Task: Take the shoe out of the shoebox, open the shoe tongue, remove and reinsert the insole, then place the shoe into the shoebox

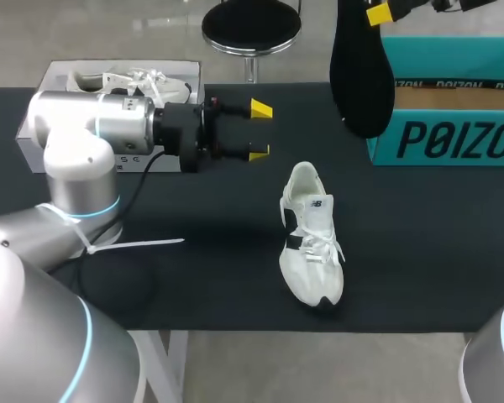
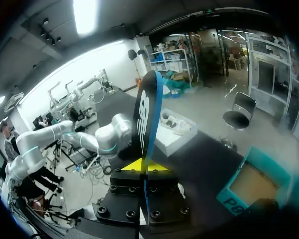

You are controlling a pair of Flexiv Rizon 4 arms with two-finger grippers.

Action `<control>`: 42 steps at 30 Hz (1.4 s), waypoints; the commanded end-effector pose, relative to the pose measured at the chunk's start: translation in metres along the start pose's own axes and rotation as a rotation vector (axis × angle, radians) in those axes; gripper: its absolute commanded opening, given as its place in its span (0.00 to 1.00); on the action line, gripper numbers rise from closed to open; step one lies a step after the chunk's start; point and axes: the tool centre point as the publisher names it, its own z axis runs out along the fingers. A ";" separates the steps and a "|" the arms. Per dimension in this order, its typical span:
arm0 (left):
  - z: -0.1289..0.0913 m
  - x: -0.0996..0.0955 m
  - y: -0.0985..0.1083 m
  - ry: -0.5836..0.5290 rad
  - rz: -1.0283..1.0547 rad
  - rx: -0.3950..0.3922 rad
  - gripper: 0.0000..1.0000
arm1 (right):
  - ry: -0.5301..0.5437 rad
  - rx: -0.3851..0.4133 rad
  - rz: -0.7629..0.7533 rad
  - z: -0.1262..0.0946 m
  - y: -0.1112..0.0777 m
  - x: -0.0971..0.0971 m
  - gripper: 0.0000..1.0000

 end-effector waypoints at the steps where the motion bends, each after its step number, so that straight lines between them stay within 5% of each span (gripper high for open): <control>1: 0.001 0.001 0.000 -0.001 0.002 -0.002 1.00 | 0.000 0.003 0.001 0.001 0.001 -0.001 0.00; 10: 0.001 0.001 0.000 -0.001 0.002 -0.002 1.00 | 0.001 0.005 0.011 -0.001 -0.005 -0.001 0.00; 25: 0.001 0.001 0.000 -0.001 0.002 -0.002 1.00 | 0.099 -0.004 0.189 0.031 -0.072 -0.022 0.00; 35: 0.001 0.001 0.000 -0.001 0.002 -0.002 1.00 | 0.212 0.087 0.340 0.046 -0.105 -0.045 0.00; 42: 0.001 0.001 0.000 -0.001 0.002 -0.002 1.00 | 0.246 0.158 0.390 0.053 -0.102 -0.052 0.00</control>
